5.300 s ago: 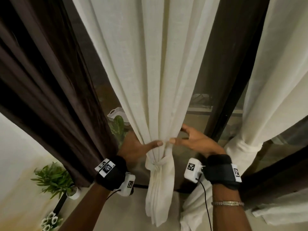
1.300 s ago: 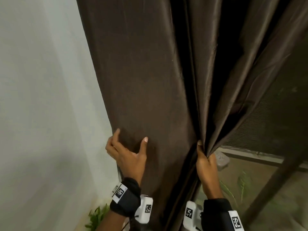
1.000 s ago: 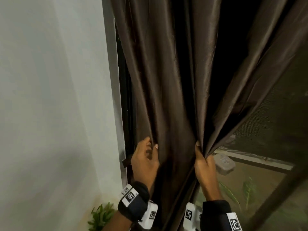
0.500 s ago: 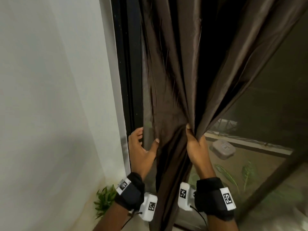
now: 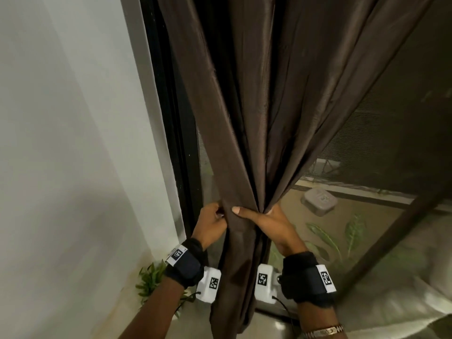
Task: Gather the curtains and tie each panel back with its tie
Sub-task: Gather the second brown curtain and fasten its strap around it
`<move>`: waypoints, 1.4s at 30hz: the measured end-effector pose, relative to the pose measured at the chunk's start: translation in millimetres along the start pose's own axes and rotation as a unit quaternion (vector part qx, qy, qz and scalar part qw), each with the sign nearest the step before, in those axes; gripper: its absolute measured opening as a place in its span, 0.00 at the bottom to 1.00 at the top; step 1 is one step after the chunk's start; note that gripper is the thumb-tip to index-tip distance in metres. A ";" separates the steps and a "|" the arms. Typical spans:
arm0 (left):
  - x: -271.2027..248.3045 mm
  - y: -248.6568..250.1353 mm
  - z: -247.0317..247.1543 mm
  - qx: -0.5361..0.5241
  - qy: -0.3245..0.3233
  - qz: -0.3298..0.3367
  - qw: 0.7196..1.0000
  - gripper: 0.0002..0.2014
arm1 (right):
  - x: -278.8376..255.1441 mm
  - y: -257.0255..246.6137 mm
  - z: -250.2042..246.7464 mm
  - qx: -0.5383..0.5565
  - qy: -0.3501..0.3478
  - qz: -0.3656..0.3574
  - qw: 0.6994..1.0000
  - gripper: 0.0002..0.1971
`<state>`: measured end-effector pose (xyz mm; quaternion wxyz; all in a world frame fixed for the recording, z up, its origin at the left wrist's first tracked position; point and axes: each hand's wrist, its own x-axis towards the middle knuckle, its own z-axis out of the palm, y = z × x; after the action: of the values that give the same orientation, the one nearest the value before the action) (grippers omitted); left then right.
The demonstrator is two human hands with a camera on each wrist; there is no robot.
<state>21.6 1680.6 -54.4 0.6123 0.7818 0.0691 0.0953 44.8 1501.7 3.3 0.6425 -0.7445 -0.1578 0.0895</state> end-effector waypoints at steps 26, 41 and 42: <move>-33.0 -46.2 -36.1 0.158 0.129 -0.066 0.977 0.21 | 7.2 11.7 -11.7 -0.080 0.086 -0.009 0.993 0.24; -29.8 1.3 1.1 0.026 -0.116 -0.015 0.993 0.17 | -7.2 11.9 -19.9 -0.037 -0.036 0.012 0.999 0.25; -29.1 5.9 2.7 -0.005 -0.141 -0.016 0.990 0.19 | -7.3 13.3 -19.2 -0.038 -0.043 0.020 0.998 0.24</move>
<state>-6.1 1670.1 -51.2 0.6215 0.7830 -0.0058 -0.0250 45.9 1479.7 -7.3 0.6047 -0.7667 -0.1738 0.1277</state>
